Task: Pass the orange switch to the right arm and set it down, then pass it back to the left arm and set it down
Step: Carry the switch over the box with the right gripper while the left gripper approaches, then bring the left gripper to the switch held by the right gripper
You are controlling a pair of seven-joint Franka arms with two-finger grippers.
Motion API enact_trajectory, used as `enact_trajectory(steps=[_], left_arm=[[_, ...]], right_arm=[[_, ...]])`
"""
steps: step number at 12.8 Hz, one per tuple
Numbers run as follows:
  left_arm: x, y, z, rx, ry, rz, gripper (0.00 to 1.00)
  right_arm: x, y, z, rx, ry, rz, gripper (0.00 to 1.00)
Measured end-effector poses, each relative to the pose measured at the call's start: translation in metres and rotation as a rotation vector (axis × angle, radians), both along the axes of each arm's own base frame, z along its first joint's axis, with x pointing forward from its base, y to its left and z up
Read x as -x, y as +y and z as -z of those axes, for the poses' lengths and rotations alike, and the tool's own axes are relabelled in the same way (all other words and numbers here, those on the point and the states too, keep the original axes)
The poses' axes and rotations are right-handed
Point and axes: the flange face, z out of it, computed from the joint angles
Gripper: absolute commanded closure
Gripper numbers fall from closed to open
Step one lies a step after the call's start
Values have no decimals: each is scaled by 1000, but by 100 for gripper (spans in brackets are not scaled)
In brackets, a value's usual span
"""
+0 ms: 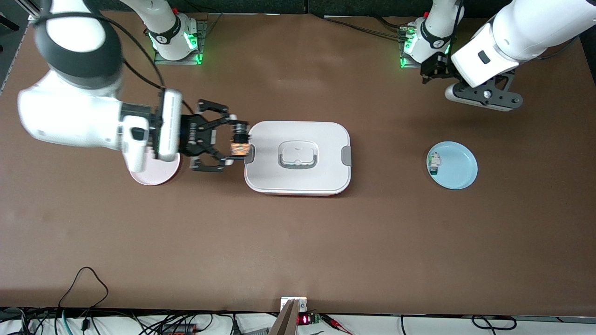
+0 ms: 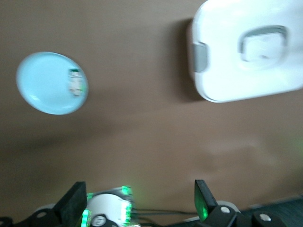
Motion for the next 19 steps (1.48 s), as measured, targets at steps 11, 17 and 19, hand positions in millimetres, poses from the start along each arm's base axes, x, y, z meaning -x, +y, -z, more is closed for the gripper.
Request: enact_trajectory(steps=[11,17,19], left_arm=[[-97,-49,97,882,362,-293,0],[-132,-57,112,1053,328,-622,0],[-132,-70,118,1067,330,-652,0]], right_arm=[[9,74,34,-311,98,49,77],[21,104,36,-316,105,99,77],[22,107,38,-314,107,100,77]])
